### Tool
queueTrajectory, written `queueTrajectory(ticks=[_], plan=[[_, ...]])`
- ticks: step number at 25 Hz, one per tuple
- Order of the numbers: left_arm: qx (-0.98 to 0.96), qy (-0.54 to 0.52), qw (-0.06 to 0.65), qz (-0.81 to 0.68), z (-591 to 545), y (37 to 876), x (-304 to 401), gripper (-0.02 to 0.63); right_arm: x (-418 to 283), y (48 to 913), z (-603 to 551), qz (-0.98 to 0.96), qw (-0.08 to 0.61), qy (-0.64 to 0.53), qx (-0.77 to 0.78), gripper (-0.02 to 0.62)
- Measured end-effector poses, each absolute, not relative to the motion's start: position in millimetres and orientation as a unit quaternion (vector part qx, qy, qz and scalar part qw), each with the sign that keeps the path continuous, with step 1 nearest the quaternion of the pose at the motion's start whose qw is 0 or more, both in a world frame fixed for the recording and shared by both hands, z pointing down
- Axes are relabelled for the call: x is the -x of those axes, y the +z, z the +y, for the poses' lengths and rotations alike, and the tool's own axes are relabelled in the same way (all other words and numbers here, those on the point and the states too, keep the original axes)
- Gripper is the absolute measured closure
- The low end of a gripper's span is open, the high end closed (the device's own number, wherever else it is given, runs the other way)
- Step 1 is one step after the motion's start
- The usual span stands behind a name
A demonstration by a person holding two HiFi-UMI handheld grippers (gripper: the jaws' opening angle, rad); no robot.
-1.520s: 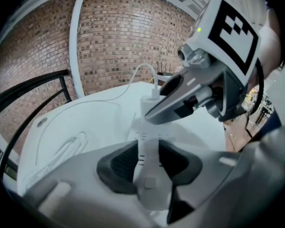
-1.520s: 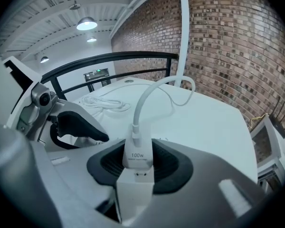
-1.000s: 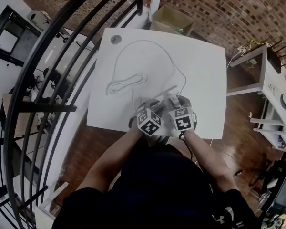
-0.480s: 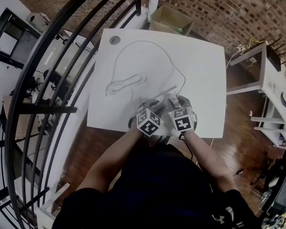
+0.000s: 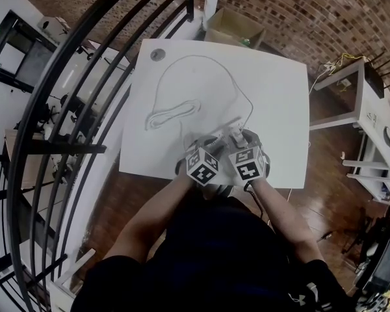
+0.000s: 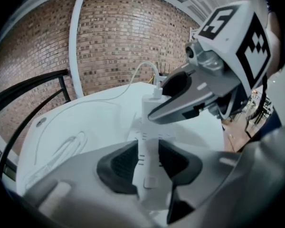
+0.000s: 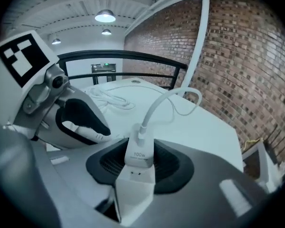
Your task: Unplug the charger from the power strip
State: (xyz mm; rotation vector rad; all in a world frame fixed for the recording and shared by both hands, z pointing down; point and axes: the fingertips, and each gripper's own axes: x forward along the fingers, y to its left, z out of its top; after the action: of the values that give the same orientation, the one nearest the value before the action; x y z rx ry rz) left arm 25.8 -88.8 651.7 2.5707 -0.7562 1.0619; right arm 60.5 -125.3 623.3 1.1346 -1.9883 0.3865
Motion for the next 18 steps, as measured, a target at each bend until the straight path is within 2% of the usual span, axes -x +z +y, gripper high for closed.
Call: queueTrajectory(ticks=[3,8,12,18], plan=[[-0.884,0.367,0.127,-0.261,-89.5,652.4,-25.5,0.469,-66.1,630.2,-128.0,-0.782,0.345,0.236,-0.463,0.454],[-0.883,0.367,0.128,-0.262,-89.0,651.8,-25.4,0.469,-59.9,620.1,-126.5,-0.788,0.390,0.152,-0.451,0.439],[-0.883,0.370,0.126,-0.260,-90.2,651.0,-25.8,0.469,-68.0,622.6,-128.8,-0.783,0.337,0.227,-0.471,0.454],[-0.884,0.369,0.120,-0.260,-89.5,651.0,-25.8,0.471,-70.6,603.0,-133.3,-0.792,0.305,0.218,-0.483,0.454]])
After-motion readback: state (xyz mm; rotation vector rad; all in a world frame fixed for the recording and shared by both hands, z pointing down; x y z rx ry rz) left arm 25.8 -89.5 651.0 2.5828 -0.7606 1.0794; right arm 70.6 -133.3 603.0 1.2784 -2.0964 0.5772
